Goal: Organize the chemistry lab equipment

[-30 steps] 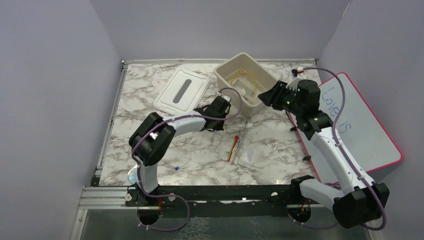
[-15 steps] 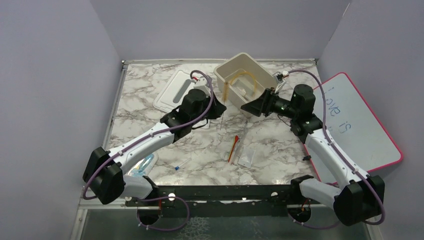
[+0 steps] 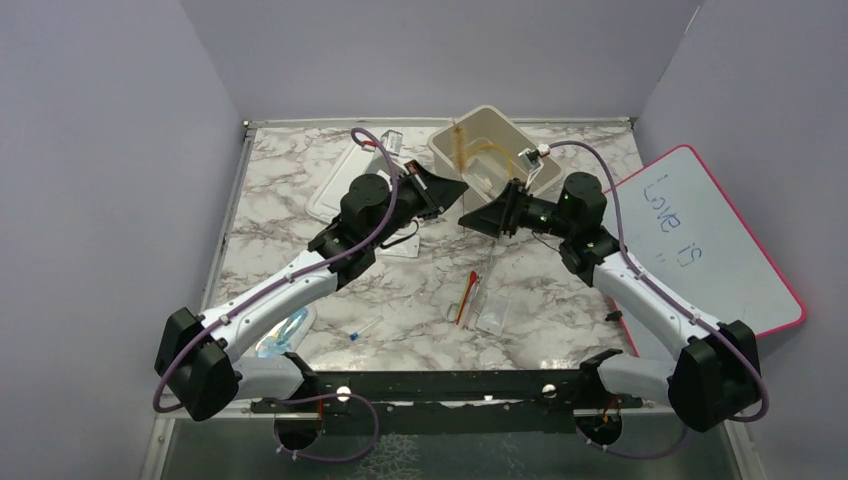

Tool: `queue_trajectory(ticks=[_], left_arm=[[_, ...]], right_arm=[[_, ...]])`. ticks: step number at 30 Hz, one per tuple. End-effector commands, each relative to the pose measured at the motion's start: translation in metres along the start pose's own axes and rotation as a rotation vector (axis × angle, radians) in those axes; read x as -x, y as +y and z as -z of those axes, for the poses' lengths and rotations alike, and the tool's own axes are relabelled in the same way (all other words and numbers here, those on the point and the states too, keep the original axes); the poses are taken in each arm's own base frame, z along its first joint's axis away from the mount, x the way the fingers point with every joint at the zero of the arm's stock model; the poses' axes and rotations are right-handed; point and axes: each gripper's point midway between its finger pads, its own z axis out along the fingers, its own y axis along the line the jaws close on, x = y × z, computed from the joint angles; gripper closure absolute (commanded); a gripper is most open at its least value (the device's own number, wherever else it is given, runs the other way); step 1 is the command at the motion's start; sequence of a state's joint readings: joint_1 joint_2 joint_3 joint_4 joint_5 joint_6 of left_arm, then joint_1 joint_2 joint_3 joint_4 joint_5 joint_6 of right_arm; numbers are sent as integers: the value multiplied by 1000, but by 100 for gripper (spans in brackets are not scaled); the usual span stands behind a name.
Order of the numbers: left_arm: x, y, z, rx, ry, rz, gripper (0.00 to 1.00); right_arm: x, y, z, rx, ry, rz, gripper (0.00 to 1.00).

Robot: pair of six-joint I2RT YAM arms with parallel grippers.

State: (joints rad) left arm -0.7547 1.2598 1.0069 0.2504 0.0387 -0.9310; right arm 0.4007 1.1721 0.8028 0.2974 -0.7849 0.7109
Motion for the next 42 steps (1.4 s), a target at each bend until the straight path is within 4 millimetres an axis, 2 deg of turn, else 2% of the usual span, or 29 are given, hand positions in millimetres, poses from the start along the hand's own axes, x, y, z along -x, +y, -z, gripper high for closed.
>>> queue_trajectory(ticks=[1, 8, 11, 15, 16, 17, 18, 20, 21, 23, 27, 31, 35, 39, 42], left_arm=[[15, -21, 9, -72, -56, 43, 100], [16, -17, 13, -60, -69, 50, 100], [16, -15, 13, -53, -74, 46, 100], [17, -11, 14, -37, -83, 33, 100], [20, -9, 15, -24, -96, 25, 94], [21, -8, 16, -13, -100, 13, 82], [23, -7, 17, -4, -105, -7, 62], [29, -7, 19, 18, -113, -46, 35], [32, -8, 20, 22, -117, -74, 27], [39, -13, 23, 29, -120, -131, 21], [51, -16, 33, 49, -147, -226, 16], [65, -10, 49, 110, -177, -377, 13], [74, 12, 66, 230, -155, -578, 12], [72, 38, 79, 329, -129, -665, 11], [67, 51, 83, 360, -117, -696, 11]], right_arm=[[8, 15, -9, 91, -24, -7, 45], [10, 14, -19, 102, -30, -33, 59], [12, 11, -22, 99, -32, -38, 70], [14, 6, -25, 87, -35, -24, 89], [14, 5, -25, 77, -33, -8, 93], [16, 4, -26, 69, -30, 2, 98], [17, 3, -26, 58, -26, 26, 99], [22, 1, -25, 30, -30, 83, 99], [25, 0, -25, 16, -27, 109, 99], [31, -4, -24, -32, -22, 160, 99], [46, -16, -26, -114, 12, 252, 99], [56, -45, -23, -261, 63, 321, 99], [71, -76, -13, -392, 92, 343, 99], [87, -96, -7, -452, 104, 361, 99], [95, -120, -2, -517, 139, 382, 99]])
